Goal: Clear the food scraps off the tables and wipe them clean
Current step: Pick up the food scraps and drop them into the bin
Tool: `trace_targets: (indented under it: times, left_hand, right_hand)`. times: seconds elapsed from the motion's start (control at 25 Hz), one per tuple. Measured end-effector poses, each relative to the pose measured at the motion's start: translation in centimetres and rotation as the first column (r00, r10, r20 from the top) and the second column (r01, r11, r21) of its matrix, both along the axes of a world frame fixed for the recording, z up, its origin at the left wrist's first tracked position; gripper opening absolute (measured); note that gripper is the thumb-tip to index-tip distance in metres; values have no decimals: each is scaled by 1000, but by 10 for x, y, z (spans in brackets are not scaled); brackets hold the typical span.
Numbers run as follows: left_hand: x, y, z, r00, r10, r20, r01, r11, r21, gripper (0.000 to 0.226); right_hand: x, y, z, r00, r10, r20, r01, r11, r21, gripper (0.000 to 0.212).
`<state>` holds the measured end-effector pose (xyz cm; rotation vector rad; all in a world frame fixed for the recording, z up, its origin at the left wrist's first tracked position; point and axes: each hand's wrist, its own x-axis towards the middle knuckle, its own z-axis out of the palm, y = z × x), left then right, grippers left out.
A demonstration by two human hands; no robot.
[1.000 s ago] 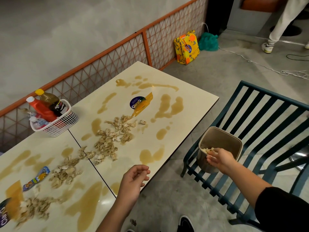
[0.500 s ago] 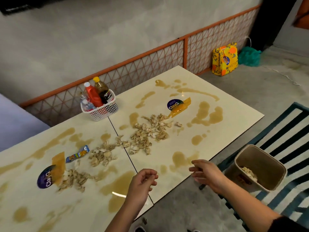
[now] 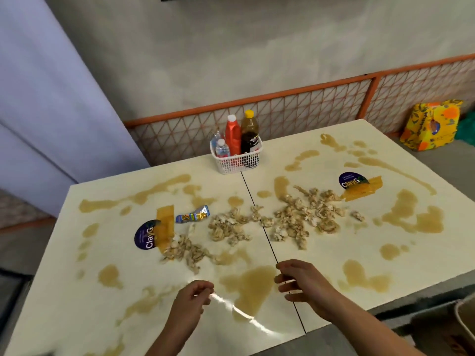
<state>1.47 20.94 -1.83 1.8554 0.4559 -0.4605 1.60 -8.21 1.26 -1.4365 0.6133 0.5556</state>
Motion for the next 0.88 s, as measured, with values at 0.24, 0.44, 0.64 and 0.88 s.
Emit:
trace_targets:
  times: [0.24, 0.44, 0.64, 0.88]
  left_hand:
    - [3, 63, -40, 993, 95, -63, -95, 995, 14, 24]
    - [30, 74, -55, 997, -78, -9, 79, 994, 79, 25]
    - [69, 73, -68, 954, -297, -48, 300, 934, 193, 40]
    - [95, 65, -77, 881, -435, -183, 472, 807, 355, 54]
  right_hand:
    - [17, 82, -11, 980, 181, -83, -186, 980, -68, 18]
    - [22, 147, -14, 935, 332, -124, -344, 935, -86, 18]
    - [33, 162, -11, 939, 323, -115, -337, 933, -129, 17]
    - [45, 165, -13, 951, 289, -106, -302, 944, -136, 17]
